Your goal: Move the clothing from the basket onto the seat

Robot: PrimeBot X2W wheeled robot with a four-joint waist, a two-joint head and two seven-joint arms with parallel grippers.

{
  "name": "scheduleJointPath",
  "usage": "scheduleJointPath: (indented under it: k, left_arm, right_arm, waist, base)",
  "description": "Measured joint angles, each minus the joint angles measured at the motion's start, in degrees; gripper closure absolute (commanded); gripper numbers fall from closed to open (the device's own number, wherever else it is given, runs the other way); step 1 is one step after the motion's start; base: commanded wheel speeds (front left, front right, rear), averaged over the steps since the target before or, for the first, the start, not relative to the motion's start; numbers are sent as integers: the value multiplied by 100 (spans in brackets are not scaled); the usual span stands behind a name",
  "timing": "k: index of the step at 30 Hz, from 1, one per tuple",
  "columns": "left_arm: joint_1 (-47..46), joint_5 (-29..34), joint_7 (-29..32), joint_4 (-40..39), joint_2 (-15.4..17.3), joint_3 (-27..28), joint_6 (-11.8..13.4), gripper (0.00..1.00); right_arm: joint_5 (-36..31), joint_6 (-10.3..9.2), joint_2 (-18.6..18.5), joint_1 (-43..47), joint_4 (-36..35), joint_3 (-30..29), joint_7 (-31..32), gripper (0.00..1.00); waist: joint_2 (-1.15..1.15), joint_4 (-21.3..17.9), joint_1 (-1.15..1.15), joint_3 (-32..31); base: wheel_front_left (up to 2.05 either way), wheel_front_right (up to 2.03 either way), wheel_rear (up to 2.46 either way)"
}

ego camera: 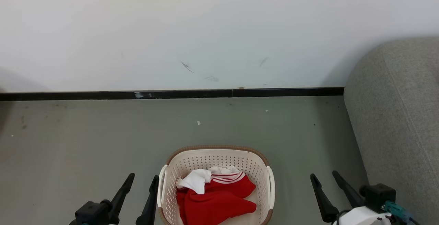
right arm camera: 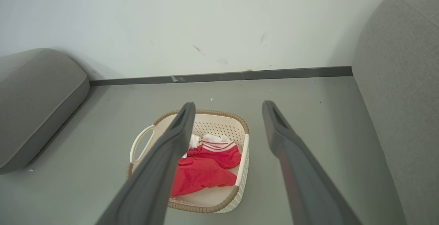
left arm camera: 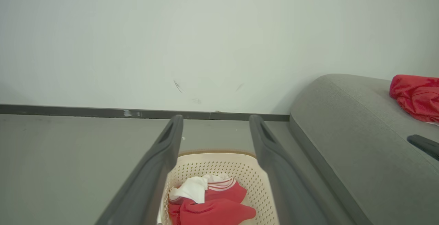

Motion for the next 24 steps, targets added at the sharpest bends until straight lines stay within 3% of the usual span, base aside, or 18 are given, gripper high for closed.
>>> scheduleJointPath:
  k: [24]
  left_arm:
    - [-471, 313, 695, 203, -13, -770, -255, 0]
  right_arm:
    - [-70, 0, 64, 609, -443, -280, 0, 0]
  waist:
    - [0, -196, 0, 694]
  base:
    - [0, 0, 0]
